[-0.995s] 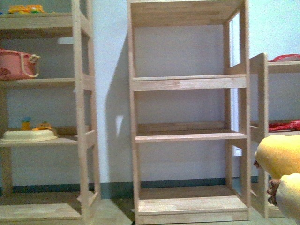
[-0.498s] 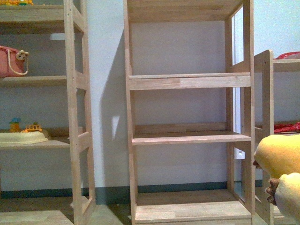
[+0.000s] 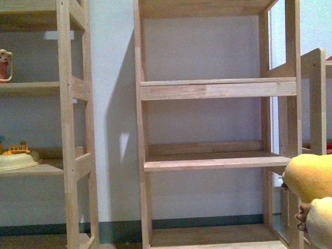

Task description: Put away toys

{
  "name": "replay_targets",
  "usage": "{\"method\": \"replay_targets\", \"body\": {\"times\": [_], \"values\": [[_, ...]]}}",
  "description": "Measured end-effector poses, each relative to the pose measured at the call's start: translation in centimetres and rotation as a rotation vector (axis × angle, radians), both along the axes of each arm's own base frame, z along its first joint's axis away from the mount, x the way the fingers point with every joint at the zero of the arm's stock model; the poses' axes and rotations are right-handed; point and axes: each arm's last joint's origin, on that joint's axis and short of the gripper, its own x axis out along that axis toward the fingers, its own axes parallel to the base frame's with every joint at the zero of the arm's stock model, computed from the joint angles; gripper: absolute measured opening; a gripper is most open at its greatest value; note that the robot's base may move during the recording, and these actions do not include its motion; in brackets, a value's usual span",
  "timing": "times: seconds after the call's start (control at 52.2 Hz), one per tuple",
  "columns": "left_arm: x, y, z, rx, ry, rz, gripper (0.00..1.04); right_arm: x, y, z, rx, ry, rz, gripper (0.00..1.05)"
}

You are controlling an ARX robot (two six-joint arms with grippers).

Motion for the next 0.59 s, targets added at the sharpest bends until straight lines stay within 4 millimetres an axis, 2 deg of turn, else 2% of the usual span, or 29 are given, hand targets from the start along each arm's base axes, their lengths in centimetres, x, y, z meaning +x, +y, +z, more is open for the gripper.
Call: {"method": "replay_targets", "body": {"times": [0.593], "values": [[0.00,0.00,0.00,0.000,0.000,0.000,0.99,0.01,0.00,-0.01,0.000,0.001,0.000,0.19]]}}
